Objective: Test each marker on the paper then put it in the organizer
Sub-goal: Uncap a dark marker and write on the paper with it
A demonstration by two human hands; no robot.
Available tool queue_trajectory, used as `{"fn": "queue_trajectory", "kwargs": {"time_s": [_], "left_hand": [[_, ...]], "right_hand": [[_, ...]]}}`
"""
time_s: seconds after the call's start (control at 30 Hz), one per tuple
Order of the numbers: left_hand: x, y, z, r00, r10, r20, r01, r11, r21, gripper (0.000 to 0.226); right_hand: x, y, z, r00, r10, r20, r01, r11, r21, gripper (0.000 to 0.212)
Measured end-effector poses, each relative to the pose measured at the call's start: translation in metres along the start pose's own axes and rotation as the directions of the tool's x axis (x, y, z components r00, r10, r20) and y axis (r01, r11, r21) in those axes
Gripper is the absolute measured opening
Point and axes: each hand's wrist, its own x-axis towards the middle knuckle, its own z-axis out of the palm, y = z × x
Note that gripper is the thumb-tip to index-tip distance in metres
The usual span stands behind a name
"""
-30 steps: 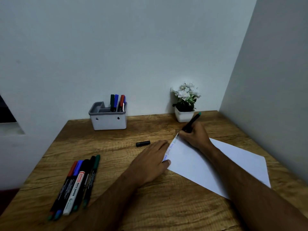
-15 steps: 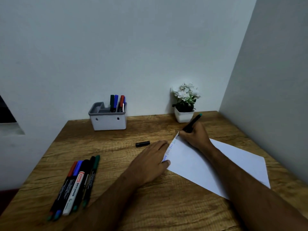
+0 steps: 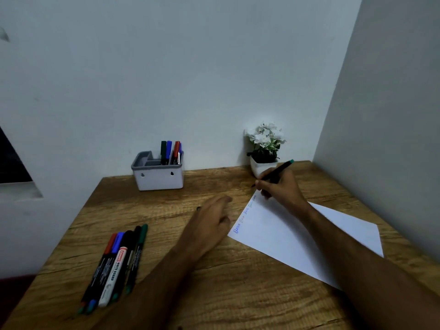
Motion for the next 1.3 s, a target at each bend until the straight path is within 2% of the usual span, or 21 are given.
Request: {"fn": "queue_trajectory", "kwargs": {"time_s": [0.17, 0.3, 0.47, 0.57, 0.7, 0.87, 1.03, 1.3], "left_hand": [[0.012, -0.023, -0.011, 0.977, -0.138, -0.163, 0.155, 0.983, 0.095, 0.036], [0.016, -0.033, -0.013, 0.968, -0.212, -0.134, 0.232, 0.960, 0.157, 0.016], [0.016, -0.037, -0.011, 0.962, -0.232, -0.140, 0.256, 0.949, 0.186, 0.014], [0.014, -0.036, -0.012, 0.959, -0.227, -0.166, 0.249, 0.961, 0.122, 0.012], [0.014, -0.028, -0.019, 0.909, -0.290, -0.298, 0.260, 0.956, -0.136, 0.013], [0.011, -0.017, -0.024, 0.893, -0.328, -0.307, 0.220, 0.915, -0.337, 0.015], [0.006, -0.006, -0.026, 0.900, -0.313, -0.305, 0.178, 0.900, -0.398, 0.017], [0.007, 0.000, -0.022, 0.910, -0.303, -0.283, 0.192, 0.913, -0.360, 0.018]], "right_hand": [[-0.009, -0.008, 0.004, 1.000, -0.013, 0.013, 0.013, 1.000, 0.025, 0.009], [-0.014, -0.012, 0.009, 1.000, -0.009, 0.019, 0.008, 0.998, 0.055, 0.005], [-0.023, -0.016, 0.015, 0.997, 0.042, 0.063, -0.050, 0.989, 0.136, 0.009], [-0.030, -0.020, 0.018, 0.994, 0.047, 0.099, -0.067, 0.975, 0.212, 0.012], [-0.040, -0.028, 0.022, 0.989, -0.002, 0.147, -0.042, 0.954, 0.296, 0.011], [-0.049, -0.038, 0.031, 0.989, -0.031, 0.143, -0.017, 0.947, 0.321, 0.008], [-0.053, -0.042, 0.033, 0.988, -0.072, 0.140, 0.027, 0.953, 0.302, 0.004], [-0.053, -0.044, 0.030, 0.989, -0.061, 0.131, 0.023, 0.960, 0.279, 0.009]]}}
